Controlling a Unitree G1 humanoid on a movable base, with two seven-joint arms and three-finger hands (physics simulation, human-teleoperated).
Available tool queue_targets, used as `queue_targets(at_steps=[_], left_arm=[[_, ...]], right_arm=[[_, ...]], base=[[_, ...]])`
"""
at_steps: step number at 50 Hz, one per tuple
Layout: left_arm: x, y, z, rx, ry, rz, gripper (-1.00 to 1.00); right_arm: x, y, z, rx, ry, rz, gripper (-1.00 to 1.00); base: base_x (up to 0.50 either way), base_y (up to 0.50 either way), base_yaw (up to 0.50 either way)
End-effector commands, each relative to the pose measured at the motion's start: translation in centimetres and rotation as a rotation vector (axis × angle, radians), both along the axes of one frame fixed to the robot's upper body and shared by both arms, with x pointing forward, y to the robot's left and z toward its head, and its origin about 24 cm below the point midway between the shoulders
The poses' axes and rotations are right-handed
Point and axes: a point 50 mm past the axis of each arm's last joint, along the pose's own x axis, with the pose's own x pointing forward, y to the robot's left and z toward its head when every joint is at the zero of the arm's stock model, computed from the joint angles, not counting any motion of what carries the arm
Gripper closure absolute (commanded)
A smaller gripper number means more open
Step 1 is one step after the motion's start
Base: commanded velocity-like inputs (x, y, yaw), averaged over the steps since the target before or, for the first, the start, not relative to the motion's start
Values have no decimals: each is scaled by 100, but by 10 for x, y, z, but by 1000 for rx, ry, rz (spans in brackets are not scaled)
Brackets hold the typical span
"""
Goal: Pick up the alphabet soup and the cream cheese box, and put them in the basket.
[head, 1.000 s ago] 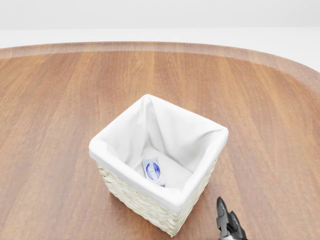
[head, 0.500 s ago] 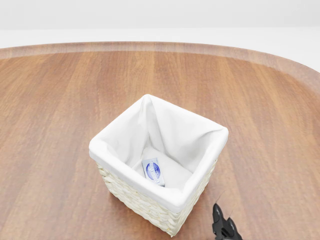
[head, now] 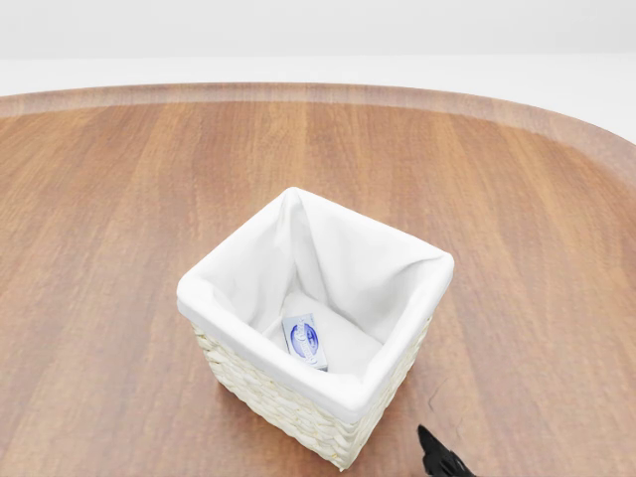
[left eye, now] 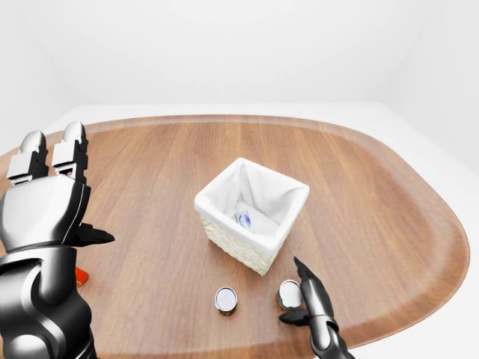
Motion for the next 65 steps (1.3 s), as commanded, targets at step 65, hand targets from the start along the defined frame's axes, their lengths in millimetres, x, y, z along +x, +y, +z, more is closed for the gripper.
queue_targets(at_steps=[65], left_arm=[[1, 1, -4, -7, 13, 3, -100]], right_arm=[[31, -53, 38, 4, -281, -373, 100]], base=[[0, 0, 0]])
